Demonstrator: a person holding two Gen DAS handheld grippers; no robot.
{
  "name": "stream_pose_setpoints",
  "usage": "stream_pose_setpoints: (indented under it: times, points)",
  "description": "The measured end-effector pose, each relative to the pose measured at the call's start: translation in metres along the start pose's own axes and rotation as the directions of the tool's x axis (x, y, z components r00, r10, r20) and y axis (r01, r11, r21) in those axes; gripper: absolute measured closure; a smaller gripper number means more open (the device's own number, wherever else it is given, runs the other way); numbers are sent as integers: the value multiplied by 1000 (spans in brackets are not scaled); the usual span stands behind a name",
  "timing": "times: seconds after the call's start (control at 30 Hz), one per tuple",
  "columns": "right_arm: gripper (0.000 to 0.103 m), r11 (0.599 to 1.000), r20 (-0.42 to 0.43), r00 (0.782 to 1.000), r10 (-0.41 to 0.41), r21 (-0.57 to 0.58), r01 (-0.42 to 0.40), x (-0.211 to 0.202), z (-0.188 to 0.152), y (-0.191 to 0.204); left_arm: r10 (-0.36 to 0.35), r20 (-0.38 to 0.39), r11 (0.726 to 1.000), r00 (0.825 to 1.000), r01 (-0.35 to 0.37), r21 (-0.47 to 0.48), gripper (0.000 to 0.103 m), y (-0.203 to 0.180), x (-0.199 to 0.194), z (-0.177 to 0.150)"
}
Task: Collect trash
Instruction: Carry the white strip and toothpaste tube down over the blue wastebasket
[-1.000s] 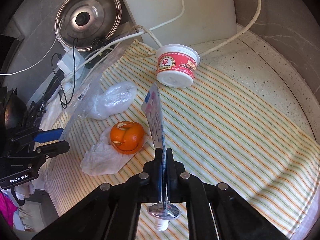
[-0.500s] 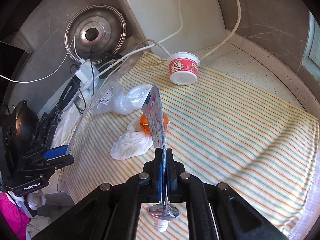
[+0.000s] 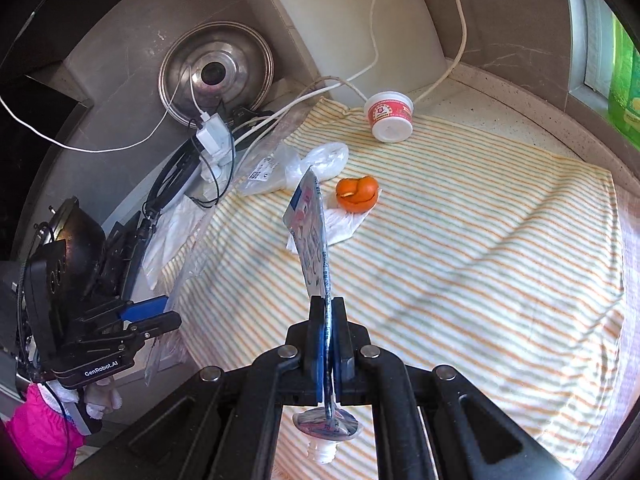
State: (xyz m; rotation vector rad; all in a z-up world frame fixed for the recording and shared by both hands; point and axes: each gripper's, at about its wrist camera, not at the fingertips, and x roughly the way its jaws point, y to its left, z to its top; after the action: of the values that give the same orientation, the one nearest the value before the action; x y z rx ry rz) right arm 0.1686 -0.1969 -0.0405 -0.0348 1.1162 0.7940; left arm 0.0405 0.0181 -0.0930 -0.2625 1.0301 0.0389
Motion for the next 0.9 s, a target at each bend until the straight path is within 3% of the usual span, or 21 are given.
stream_pose_setpoints:
  times: [0.4,0.9]
  points:
    - [102,999,-18,1000,-3,44,4,-16,-83,54,-38,-50,999,998,40,35,73,7,-26,-75]
    - [103,998,-80,997,0,65,6,-2,-148,97,-71,-120,997,990,71,1,73,29,-23,-147]
